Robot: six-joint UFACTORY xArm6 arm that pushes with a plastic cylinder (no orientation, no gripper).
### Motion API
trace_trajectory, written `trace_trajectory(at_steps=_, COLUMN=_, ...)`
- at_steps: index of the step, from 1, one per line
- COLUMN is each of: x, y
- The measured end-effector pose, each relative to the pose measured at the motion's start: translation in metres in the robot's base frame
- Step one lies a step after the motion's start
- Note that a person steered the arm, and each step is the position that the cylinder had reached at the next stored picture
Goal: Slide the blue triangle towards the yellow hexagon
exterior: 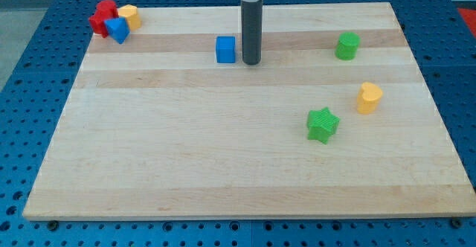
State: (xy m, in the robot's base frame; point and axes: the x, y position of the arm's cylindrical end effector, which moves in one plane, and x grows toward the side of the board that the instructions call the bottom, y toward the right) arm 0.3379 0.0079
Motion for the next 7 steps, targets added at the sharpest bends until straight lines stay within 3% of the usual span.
trace_trajectory(at_steps=2, x=-0.044, y=-0.03)
trace_trajectory(at_steps=4, x=-0.001, y=0.01)
trace_trajectory(at_steps=5, x=0.018, y=0.004)
trace_trajectory(at_steps=7, x=-0.005, y=-0.058)
